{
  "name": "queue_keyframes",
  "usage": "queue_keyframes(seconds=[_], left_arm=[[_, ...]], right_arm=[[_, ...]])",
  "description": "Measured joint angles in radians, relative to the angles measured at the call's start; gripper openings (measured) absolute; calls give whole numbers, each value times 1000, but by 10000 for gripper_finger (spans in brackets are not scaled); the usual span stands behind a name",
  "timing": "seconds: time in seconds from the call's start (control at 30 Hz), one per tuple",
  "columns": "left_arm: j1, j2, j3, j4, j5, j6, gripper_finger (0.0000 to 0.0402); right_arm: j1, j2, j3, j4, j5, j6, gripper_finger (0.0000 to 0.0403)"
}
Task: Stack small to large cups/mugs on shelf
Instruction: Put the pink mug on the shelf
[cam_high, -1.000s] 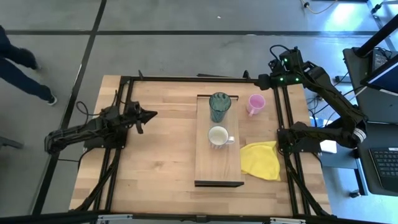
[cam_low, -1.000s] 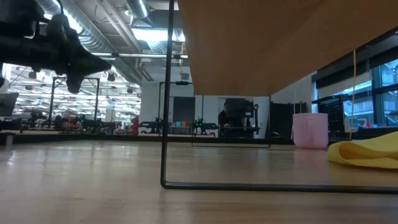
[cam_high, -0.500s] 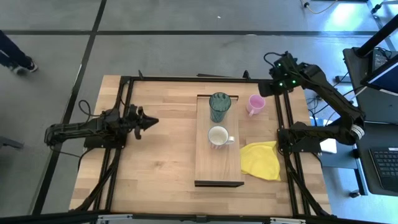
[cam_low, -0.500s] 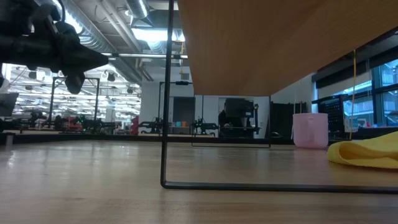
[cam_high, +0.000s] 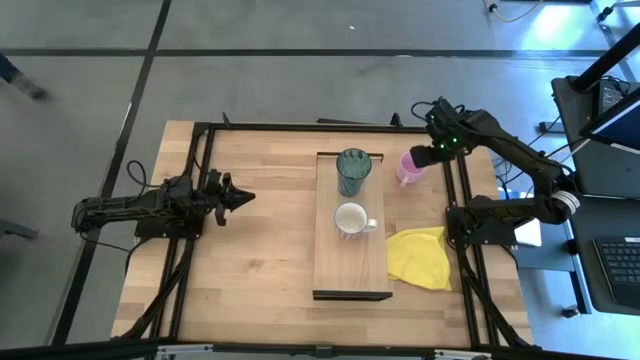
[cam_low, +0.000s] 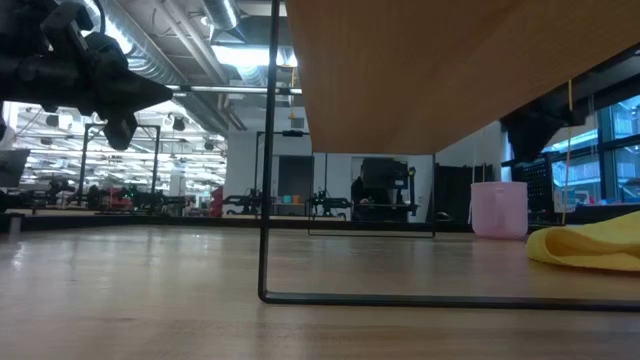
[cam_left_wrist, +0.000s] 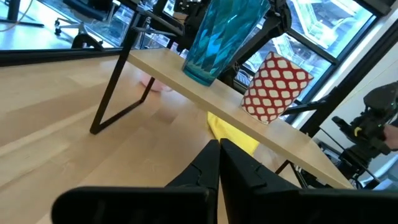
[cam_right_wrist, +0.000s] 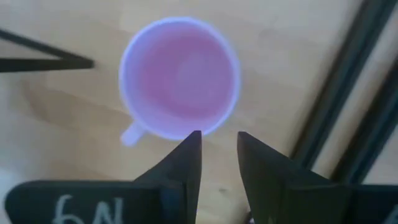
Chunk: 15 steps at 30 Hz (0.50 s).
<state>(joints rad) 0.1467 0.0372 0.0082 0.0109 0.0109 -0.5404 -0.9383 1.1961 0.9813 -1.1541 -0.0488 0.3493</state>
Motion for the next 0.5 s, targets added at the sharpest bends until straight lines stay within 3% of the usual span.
queue_keyframes(seconds=[0.13, 0.5], left_arm=[[0, 0, 0, 0, 1, 0, 15], [0, 0, 0, 0, 2, 1, 22]], right_arm=[[-22, 0, -1, 48, 5, -17, 113], [-62, 0, -136, 181, 6, 11, 190]])
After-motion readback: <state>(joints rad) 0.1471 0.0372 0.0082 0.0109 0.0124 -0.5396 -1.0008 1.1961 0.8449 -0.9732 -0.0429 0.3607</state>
